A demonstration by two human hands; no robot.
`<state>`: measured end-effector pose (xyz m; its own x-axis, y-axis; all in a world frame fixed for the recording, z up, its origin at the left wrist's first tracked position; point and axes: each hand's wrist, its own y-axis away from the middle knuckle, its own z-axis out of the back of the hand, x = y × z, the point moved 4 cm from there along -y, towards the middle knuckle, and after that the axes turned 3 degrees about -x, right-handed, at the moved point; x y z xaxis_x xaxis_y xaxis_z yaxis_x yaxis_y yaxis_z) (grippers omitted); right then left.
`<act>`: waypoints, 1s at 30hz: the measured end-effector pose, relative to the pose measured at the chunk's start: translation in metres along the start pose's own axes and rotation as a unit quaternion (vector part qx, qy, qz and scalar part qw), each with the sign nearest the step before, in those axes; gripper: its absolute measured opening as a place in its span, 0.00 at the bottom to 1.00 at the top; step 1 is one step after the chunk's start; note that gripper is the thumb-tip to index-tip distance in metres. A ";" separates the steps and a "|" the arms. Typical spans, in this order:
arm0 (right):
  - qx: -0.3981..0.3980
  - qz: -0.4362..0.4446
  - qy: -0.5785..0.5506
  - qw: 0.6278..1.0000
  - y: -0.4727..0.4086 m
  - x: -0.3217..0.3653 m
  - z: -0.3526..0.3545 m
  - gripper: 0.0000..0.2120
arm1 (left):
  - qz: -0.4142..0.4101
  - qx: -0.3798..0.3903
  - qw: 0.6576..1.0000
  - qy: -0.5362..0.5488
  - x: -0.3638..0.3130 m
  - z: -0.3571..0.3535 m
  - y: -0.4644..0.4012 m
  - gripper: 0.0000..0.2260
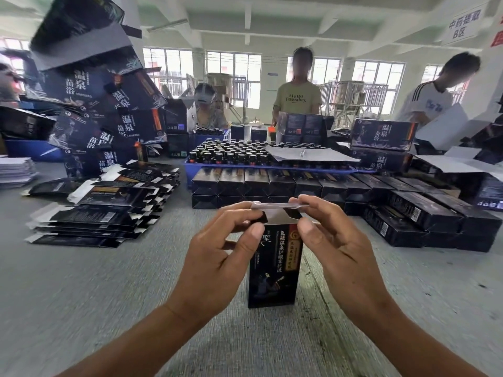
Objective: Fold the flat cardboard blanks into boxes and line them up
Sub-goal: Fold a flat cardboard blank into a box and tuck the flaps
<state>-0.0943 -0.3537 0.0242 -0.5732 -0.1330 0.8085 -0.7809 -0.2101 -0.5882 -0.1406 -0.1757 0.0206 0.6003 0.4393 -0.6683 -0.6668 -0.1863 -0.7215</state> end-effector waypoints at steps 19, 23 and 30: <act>-0.025 0.034 0.025 0.999 -0.001 -0.002 0.003 0.12 | 0.022 -0.015 0.997 0.068 -0.003 -0.001 0.002 0.12; -0.029 0.044 0.068 0.996 -0.001 -0.006 0.004 0.11 | -0.030 -0.015 0.999 0.008 -0.007 -0.003 0.002 0.13; -0.037 0.085 0.155 0.984 0.000 -0.008 0.004 0.10 | -0.069 -0.009 0.997 -0.035 0.002 -0.003 0.002 0.10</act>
<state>-0.0888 -0.3568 0.0181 -0.7363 0.1444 0.6611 -0.6765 -0.1369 -0.7236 -0.1395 -0.1777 0.0178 0.6532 0.5218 -0.5487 -0.5720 -0.1348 -0.8091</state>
